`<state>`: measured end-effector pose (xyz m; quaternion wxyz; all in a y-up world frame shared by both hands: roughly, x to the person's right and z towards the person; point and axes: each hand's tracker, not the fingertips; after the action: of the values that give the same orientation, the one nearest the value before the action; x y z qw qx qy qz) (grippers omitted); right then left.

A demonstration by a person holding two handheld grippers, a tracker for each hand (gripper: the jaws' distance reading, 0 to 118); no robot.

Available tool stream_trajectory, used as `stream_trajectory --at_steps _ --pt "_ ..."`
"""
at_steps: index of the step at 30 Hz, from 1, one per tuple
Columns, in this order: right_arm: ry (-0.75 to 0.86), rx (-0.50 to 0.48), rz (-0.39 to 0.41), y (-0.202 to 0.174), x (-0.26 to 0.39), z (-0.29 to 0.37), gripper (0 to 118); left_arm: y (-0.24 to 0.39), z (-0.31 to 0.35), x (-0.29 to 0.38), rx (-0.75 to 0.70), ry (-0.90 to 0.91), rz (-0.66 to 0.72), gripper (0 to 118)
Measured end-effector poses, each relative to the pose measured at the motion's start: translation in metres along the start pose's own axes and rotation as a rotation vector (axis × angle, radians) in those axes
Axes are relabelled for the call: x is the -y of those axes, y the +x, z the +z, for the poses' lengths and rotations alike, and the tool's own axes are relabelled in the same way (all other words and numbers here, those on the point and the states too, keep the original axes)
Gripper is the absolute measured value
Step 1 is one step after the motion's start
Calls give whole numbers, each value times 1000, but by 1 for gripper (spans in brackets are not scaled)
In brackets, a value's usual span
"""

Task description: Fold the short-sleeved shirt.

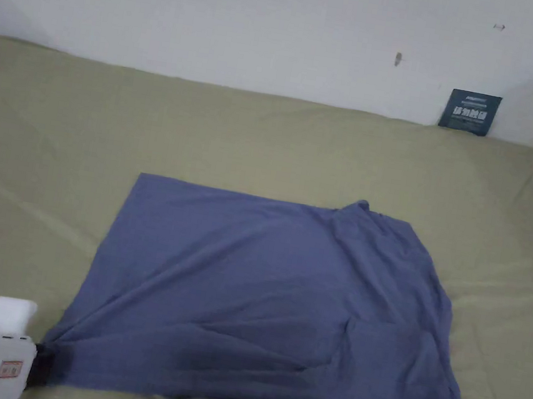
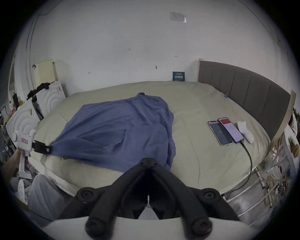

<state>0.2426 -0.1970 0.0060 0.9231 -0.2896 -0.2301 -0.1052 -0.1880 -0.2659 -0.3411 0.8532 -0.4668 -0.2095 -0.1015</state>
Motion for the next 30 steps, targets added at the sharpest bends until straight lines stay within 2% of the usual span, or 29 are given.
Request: stream_trajectory --at_steps 3,5,6,7,8,9,10,11,12,13,16,17,18,19,20,21,30 --pt "-30 11 16 8 0 -14 2 -2 1 -2 78 -18 51 7" --pt "-53 9 22 16 -1 -28 2 -3 0 1 63 -21 39 7" --pt "-64 7 17 20 -1 -36 7 -4 0 1 63 -27 35 7" --pt "-81 6 17 22 -1 -43 23 -5 0 1 63 -22 43 7" --pt "-95 1 21 25 0 -51 67 -4 -1 1 67 -24 58 7" --pt "-138 -21 36 27 0 -61 90 -5 -2 0 72 -28 76 7" --pt "-208 -31 34 29 1 -73 100 -7 -2 0 75 -27 89 7" --pt "-279 -49 31 30 5 -86 100 -8 -2 0 76 -28 89 7" --pt "-269 -81 8 33 8 -93 117 -5 0 0 74 -28 91 7" --pt "-271 -70 7 35 10 -100 118 -4 0 1 74 -29 91 7" --pt "-301 -49 36 34 17 -112 117 -5 1 1 75 -29 99 7" --pt "-301 -50 38 36 18 -113 111 -5 1 1 75 -27 106 7" --pt "-301 -53 38 37 18 -112 97 -5 1 1 75 -27 112 7" --pt "-282 -43 31 38 18 -109 69 -5 0 0 73 -27 112 7" --pt "-275 -51 18 40 17 -107 13 -6 -1 -1 73 -29 110 7" --pt "-252 -75 4 41 16 -104 7 -6 -1 -1 75 -30 108 7" --pt "-215 -94 35 40 -28 -94 7 -8 20 -36 89 19 75 7"
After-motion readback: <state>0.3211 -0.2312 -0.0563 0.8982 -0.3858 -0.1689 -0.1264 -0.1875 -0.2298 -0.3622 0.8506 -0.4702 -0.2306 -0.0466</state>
